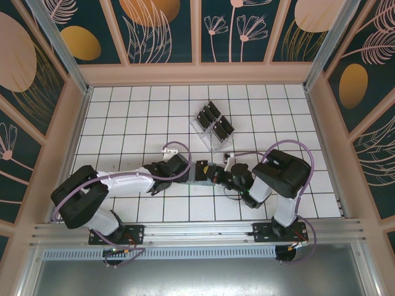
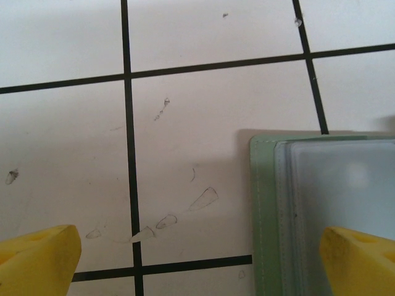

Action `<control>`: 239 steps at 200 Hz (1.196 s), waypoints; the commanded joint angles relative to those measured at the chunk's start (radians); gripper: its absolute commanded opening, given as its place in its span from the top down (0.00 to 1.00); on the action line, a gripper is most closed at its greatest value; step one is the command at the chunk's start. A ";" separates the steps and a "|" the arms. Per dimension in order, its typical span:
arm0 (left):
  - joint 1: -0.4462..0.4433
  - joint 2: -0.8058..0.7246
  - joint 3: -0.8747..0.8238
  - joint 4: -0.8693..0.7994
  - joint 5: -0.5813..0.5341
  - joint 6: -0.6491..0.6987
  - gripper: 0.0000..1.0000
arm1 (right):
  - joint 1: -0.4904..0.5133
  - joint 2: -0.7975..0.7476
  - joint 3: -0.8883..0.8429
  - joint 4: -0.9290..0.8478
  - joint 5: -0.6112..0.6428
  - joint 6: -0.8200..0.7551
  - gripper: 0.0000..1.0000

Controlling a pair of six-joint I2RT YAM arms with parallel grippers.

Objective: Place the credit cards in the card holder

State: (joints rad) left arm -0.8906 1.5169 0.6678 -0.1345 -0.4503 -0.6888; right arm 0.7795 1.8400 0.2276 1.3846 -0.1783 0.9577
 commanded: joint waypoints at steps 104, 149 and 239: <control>-0.010 0.024 -0.069 0.018 -0.026 -0.044 0.01 | -0.009 0.006 0.025 0.013 0.010 0.021 1.00; -0.009 0.022 -0.083 0.027 -0.025 -0.051 0.01 | -0.009 0.029 0.038 0.016 0.010 0.033 1.00; -0.010 0.021 -0.099 0.044 -0.019 -0.055 0.02 | -0.003 0.065 0.020 0.103 0.026 0.112 1.00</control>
State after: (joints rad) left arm -0.8959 1.5276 0.5991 -0.0341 -0.4805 -0.7425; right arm 0.7776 1.8843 0.2531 1.4139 -0.1780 1.0306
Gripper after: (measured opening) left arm 0.985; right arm 0.046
